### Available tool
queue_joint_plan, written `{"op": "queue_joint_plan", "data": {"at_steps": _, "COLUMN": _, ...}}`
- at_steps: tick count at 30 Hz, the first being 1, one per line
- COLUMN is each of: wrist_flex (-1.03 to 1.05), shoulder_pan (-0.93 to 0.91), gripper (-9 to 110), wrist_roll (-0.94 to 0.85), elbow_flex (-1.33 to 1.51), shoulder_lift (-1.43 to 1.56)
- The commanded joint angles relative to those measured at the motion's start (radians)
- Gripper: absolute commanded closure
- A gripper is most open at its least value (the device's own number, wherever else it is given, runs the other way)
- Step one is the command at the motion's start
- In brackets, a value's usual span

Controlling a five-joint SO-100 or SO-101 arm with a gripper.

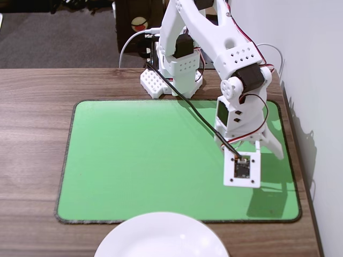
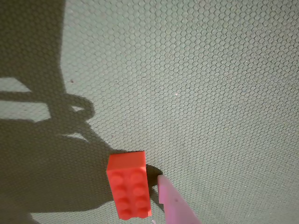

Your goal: Grasp a lego block and put it on the plate.

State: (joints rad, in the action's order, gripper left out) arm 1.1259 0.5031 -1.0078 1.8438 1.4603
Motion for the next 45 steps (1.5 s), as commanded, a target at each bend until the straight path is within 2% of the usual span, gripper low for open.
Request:
{"op": "queue_joint_plan", "data": {"at_steps": 1, "wrist_flex": -0.017, "shoulder_pan": 0.006, "gripper": 57, "wrist_roll": -0.008, "elbow_flex": -0.032, "shoulder_lift": 0.002}}
{"op": "queue_joint_plan", "data": {"at_steps": 4, "wrist_flex": -0.021, "shoulder_pan": 0.006, "gripper": 59, "wrist_roll": -0.008, "elbow_flex": -0.028, "shoulder_lift": 0.002}}
{"op": "queue_joint_plan", "data": {"at_steps": 9, "wrist_flex": -0.028, "shoulder_pan": 0.003, "gripper": 70, "wrist_roll": -0.003, "elbow_flex": -0.025, "shoulder_lift": 0.003}}
{"op": "queue_joint_plan", "data": {"at_steps": 12, "wrist_flex": -0.029, "shoulder_pan": 0.002, "gripper": 70, "wrist_roll": -0.003, "elbow_flex": -0.021, "shoulder_lift": 0.006}}
{"op": "queue_joint_plan", "data": {"at_steps": 15, "wrist_flex": -0.035, "shoulder_pan": 0.002, "gripper": 75, "wrist_roll": -0.002, "elbow_flex": -0.017, "shoulder_lift": 0.009}}
{"op": "queue_joint_plan", "data": {"at_steps": 40, "wrist_flex": -0.06, "shoulder_pan": -0.003, "gripper": 95, "wrist_roll": 0.005, "elbow_flex": 0.015, "shoulder_lift": 0.023}}
{"op": "queue_joint_plan", "data": {"at_steps": 45, "wrist_flex": -0.06, "shoulder_pan": -0.003, "gripper": 96, "wrist_roll": 0.006, "elbow_flex": 0.015, "shoulder_lift": 0.025}}
